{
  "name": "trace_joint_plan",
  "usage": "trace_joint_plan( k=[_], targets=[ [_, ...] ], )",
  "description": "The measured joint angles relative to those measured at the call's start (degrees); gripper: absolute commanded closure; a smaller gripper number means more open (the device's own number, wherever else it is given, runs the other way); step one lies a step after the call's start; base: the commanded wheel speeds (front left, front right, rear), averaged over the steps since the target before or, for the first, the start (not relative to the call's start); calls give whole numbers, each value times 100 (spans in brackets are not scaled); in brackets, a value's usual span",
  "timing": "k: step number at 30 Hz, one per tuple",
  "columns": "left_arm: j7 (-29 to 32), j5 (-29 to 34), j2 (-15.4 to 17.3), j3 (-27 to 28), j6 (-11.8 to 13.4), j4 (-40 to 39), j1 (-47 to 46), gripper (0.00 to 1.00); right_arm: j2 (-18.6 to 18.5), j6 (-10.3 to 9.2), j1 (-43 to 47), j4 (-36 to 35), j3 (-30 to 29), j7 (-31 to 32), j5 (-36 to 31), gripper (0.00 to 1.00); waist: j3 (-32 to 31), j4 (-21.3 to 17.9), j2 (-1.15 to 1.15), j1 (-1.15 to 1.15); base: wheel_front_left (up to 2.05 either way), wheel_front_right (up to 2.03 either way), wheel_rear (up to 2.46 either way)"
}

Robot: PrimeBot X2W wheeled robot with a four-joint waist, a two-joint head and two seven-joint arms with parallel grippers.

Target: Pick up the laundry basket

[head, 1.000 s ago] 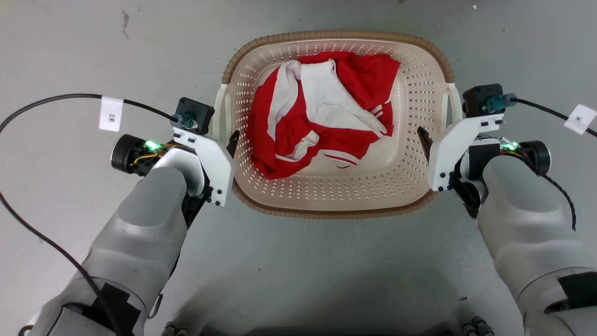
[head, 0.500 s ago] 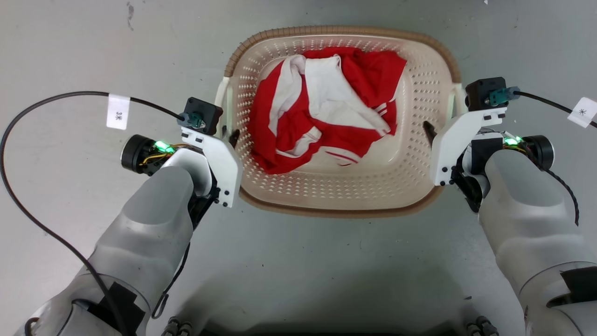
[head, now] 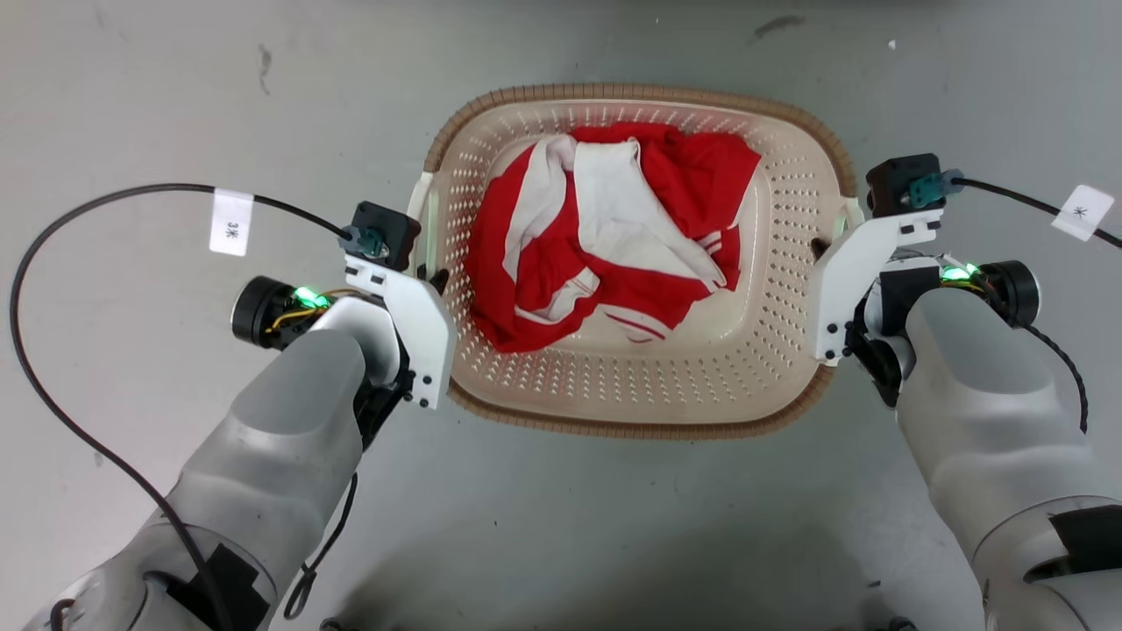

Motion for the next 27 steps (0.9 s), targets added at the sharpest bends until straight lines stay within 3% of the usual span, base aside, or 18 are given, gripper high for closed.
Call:
trace_joint_plan(
  k=[14,27],
  targets=[
    [1322,-969,366,-1116,10,-780,369,100,10,0,243,18,92,1278,-549,100,-1255,-13,0,-1,0,0,0],
    [2772,-1974,788,-1813,13,-1404,554,100,33,0,705,-52,1115,2582,319,100,-2888,-34,0,-2,0,0,0]
  ],
)
